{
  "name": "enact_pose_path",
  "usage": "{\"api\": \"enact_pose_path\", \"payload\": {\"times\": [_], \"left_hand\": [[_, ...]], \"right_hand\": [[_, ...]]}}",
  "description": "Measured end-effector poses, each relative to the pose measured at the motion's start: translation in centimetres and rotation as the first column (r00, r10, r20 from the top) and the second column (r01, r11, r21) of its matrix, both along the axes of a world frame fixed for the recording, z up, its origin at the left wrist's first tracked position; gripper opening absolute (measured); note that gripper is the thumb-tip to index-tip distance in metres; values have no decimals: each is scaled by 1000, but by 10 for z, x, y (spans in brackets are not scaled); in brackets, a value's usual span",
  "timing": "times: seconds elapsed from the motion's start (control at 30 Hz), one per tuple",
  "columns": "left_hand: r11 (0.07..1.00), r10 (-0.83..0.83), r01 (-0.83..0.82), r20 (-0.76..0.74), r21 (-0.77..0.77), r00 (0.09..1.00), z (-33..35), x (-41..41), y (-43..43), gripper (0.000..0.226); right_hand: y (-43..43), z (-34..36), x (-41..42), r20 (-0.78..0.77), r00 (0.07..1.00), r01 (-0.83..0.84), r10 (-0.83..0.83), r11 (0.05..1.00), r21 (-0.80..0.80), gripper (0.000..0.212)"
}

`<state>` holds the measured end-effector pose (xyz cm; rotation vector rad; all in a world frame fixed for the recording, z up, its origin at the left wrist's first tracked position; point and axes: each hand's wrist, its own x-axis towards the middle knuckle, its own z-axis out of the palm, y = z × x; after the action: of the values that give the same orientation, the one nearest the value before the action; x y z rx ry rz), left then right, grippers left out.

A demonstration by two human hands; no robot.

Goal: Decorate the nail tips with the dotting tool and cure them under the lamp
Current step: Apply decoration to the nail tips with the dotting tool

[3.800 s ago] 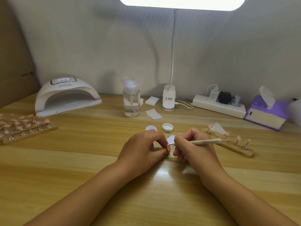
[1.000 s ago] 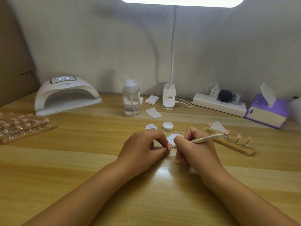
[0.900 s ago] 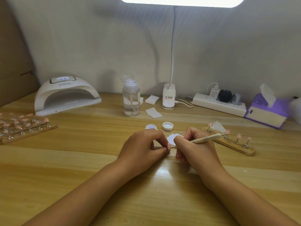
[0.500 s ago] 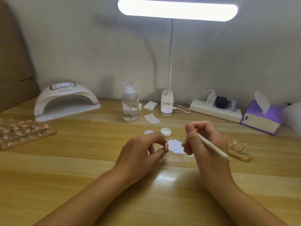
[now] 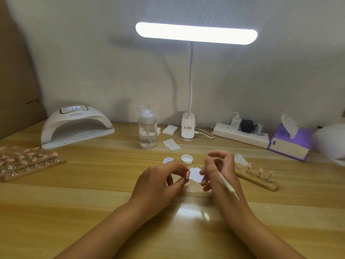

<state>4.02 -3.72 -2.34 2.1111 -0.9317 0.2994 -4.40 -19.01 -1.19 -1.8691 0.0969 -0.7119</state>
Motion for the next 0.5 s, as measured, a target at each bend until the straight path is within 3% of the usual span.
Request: {"api": "enact_pose_path", "payload": {"times": [0.2,0.5], "left_hand": [[995,-4,9,-53,104,999,-3,3,0,8],[995,-51,59,-104,75,993,-3,6,-1,11]], "right_hand": [[0,7,1,-105,993,-18,50,958,287,19],[1,4,7,-187,981,20,48,938,347,33]]}}
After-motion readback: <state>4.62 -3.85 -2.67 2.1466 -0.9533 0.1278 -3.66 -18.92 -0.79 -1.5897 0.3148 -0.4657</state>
